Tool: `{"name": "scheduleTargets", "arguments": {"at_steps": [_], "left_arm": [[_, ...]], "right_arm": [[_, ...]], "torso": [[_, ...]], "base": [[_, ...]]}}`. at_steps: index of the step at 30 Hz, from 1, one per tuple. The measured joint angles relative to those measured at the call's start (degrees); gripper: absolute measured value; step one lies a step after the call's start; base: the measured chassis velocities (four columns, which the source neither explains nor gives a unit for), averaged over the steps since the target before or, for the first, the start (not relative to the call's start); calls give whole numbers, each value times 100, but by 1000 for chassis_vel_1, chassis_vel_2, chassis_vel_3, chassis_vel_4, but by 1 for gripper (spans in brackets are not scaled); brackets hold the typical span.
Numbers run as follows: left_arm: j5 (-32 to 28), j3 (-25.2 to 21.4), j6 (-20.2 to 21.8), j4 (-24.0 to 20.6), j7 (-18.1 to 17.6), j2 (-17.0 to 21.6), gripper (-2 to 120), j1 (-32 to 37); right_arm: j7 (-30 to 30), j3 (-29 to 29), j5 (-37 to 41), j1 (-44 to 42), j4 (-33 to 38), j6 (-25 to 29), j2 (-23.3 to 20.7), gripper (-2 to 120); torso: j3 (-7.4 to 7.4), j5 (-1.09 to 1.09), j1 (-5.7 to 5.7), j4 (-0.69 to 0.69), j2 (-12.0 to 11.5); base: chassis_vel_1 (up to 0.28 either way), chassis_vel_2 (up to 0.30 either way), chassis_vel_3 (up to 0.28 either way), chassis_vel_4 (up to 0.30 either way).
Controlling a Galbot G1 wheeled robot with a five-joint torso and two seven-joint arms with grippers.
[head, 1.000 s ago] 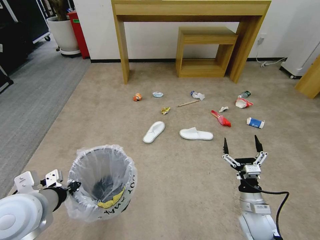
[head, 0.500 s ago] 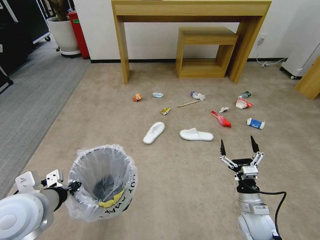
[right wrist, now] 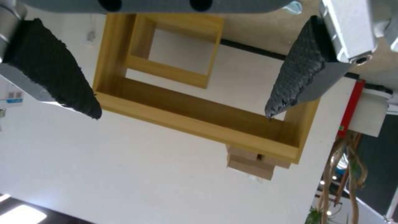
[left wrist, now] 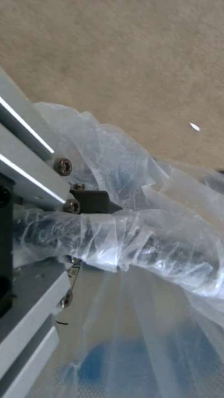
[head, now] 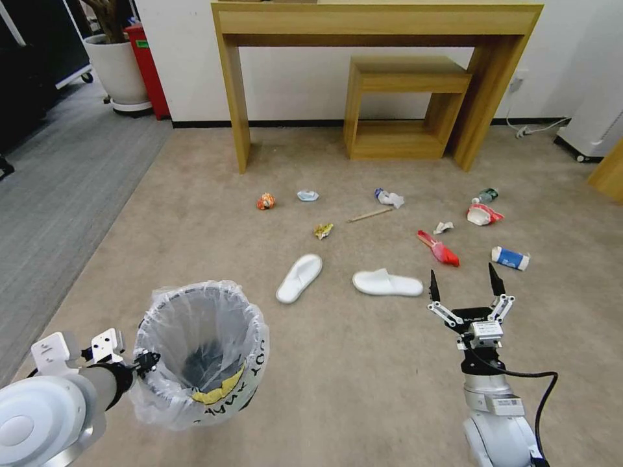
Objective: Pick up the trash bin and place the garbage on the floor into it.
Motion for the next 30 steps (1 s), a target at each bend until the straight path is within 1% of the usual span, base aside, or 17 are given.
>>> {"name": "scheduleTargets", "arguments": {"at_steps": [7,8,11,13,15,18,30], "left_arm": [[32,0,0,-12,0,-24,0,17],[39,1,0,-12,0,-27,0,18],[55,4,0,-13,0,-30,0,14],[67,19,-2,-14,3,-36,0,14],[85,26,-9,-22,9,-40,0,13],[88,27,-16,-23,9,-37,0,11],[87,-38,-81,-36,-28,-27,0,53]], "right_arm": [[-43,-5,9,-27,4,4,18,100],[-43,-6,7,-28,8,5,19,100],[-44,-8,7,-27,17,5,17,100],[-46,-5,17,-35,21,7,10,100],[-46,-4,25,-41,25,6,8,100],[-46,-2,20,-30,26,5,8,100],[17,22,-28,-30,55,5,0,100]], "torso": [[-1,1,0,-1,0],[0,-2,0,-2,0],[0,2,0,0,0],[0,-3,0,-2,0],[0,0,1,-3,0],[0,0,0,0,0],[1,0,1,-2,-1]], "base": [[-199,202,194,-203],[-224,221,210,-238],[-228,242,242,-221],[-242,246,251,-241],[-228,233,233,-234],[-203,208,207,-203],[-132,138,148,-141]]}}
